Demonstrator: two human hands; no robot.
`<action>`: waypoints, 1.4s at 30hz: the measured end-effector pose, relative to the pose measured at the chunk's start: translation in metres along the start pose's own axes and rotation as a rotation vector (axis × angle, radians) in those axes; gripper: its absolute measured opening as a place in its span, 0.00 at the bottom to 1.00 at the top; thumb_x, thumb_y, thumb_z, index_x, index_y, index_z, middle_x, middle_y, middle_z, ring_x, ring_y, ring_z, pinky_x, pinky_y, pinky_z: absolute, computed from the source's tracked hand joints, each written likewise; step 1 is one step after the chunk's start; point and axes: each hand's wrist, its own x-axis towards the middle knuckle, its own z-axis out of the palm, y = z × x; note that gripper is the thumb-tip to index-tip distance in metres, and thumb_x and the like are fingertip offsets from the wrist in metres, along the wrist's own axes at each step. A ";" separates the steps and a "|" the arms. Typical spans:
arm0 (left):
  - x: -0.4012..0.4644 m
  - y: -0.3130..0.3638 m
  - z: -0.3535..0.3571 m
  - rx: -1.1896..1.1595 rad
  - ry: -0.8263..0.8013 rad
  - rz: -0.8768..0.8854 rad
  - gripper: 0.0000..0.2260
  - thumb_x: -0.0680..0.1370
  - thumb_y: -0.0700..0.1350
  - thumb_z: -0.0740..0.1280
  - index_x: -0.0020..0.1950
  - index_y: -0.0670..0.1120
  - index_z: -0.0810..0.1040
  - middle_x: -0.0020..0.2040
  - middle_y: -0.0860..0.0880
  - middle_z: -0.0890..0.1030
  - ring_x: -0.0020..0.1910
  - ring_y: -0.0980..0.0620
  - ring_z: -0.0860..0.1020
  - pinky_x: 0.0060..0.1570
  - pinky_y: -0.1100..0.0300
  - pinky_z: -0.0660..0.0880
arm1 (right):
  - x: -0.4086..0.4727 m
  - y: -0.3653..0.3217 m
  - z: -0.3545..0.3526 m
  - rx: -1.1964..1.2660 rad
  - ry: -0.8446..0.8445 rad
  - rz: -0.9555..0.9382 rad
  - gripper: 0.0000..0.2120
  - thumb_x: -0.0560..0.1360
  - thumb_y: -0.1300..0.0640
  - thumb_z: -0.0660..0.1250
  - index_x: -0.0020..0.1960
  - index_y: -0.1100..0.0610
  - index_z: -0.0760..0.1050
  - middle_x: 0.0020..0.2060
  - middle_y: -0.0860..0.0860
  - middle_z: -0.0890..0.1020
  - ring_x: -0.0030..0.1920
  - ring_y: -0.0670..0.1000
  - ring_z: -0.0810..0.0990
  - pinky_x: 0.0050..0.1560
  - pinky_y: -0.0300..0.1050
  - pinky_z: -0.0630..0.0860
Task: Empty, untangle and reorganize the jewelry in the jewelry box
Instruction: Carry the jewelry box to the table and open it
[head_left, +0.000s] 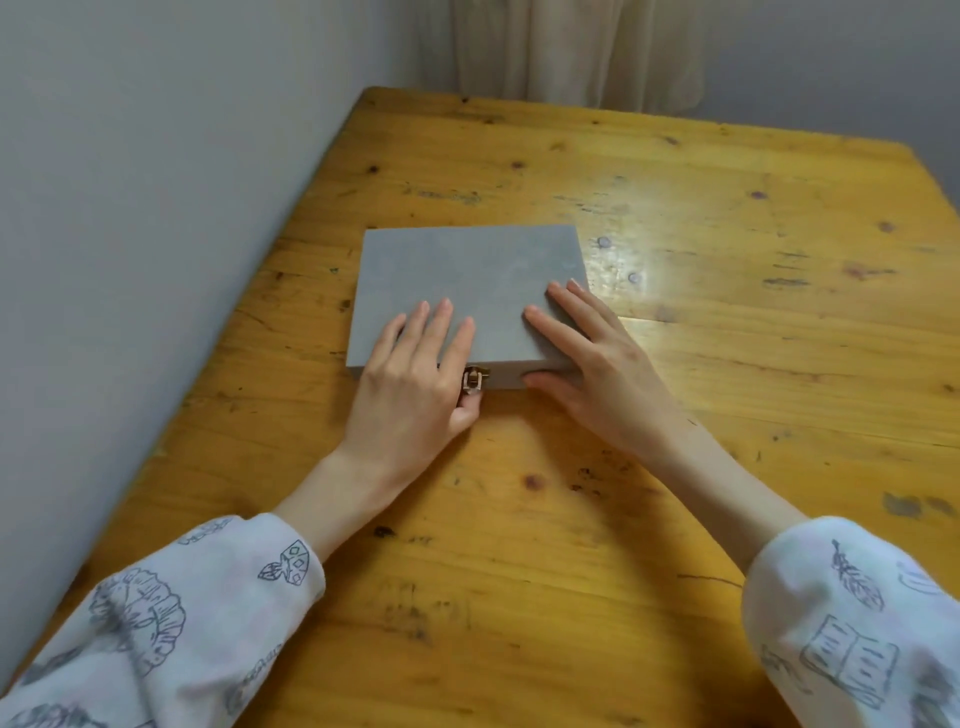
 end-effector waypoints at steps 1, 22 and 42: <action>-0.007 0.001 -0.004 0.002 -0.011 0.013 0.25 0.67 0.44 0.73 0.61 0.35 0.74 0.61 0.34 0.75 0.60 0.36 0.75 0.59 0.43 0.72 | -0.008 -0.004 -0.001 0.008 0.005 -0.001 0.27 0.71 0.53 0.70 0.67 0.57 0.69 0.70 0.59 0.66 0.73 0.58 0.59 0.71 0.49 0.57; -0.092 0.020 -0.059 -0.002 -0.104 0.230 0.21 0.77 0.52 0.62 0.66 0.42 0.71 0.66 0.42 0.73 0.64 0.44 0.73 0.52 0.48 0.75 | -0.122 -0.068 -0.012 -0.015 0.048 0.061 0.22 0.72 0.55 0.69 0.65 0.58 0.72 0.68 0.58 0.69 0.71 0.57 0.63 0.69 0.53 0.63; -0.116 -0.005 -0.021 -0.833 -0.056 -0.564 0.46 0.66 0.54 0.74 0.75 0.50 0.49 0.72 0.48 0.63 0.70 0.50 0.61 0.65 0.59 0.59 | -0.123 -0.056 -0.011 0.198 0.115 0.273 0.39 0.68 0.46 0.72 0.72 0.54 0.58 0.70 0.48 0.64 0.67 0.43 0.63 0.65 0.34 0.61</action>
